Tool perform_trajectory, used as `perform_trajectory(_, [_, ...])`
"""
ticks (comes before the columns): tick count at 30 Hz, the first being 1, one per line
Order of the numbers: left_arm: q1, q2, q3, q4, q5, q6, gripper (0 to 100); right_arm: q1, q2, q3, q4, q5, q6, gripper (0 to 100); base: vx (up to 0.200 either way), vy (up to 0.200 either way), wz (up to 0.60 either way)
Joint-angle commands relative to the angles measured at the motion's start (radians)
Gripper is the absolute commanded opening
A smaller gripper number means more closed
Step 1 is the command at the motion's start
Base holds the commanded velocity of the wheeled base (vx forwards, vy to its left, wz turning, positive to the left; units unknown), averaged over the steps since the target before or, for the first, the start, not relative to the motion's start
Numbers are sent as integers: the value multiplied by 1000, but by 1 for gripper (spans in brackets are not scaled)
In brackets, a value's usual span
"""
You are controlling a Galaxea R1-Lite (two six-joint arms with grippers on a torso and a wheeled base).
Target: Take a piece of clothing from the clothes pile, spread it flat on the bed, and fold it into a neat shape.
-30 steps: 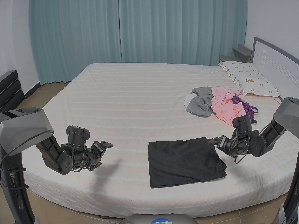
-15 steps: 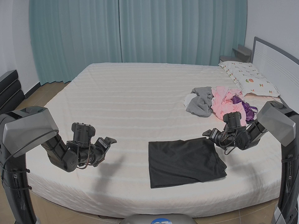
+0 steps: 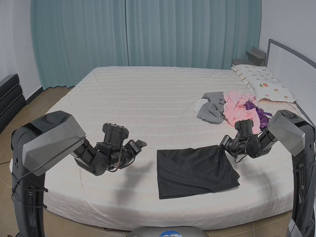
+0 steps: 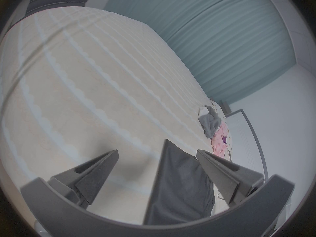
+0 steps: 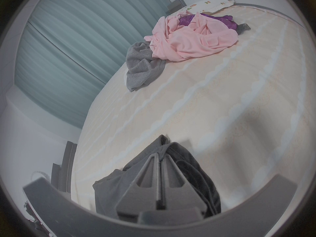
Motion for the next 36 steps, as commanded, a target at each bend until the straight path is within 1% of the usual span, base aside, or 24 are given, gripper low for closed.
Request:
perform_trajectory(1, [-73,94,-155,69,40,16,100,-13,2,-27,-7,-7,25,0,0,0,0])
perform_trajectory(2, [-96,145,-250,135,71,30,100,-26,-1,-22,-8,-9,27,0,0,0,0])
perform_trajectory(9, [-121,263,-497,301,94,30,100,-29,-9,-13,-13,-9,76,0,0,0,0])
perform_trajectory(12, [-128,306,-572,365,96,30,100,-30,-9,-13,-13,-10,81,0,0,0,0])
perform_trajectory(21, [-134,390,-764,486,99,29,100,-29,-10,-12,-17,-10,82,0,0,0,0])
perform_trajectory(23, [-134,410,-805,521,108,29,100,-29,-10,-12,-17,-10,81,0,0,0,0])
perform_trajectory(25, [-134,435,-876,572,125,27,100,-29,-10,-12,-17,-9,81,0,0,0,0])
perform_trajectory(27, [-133,445,-893,591,125,24,100,-29,-9,-13,-17,-9,81,0,0,0,0])
perform_trajectory(28, [-133,447,-893,586,125,24,0,-29,-9,-13,-17,-9,81,0,0,0,0])
perform_trajectory(36, [-131,448,-893,587,125,24,0,-29,-9,-13,-17,-9,79,0,0,0,0])
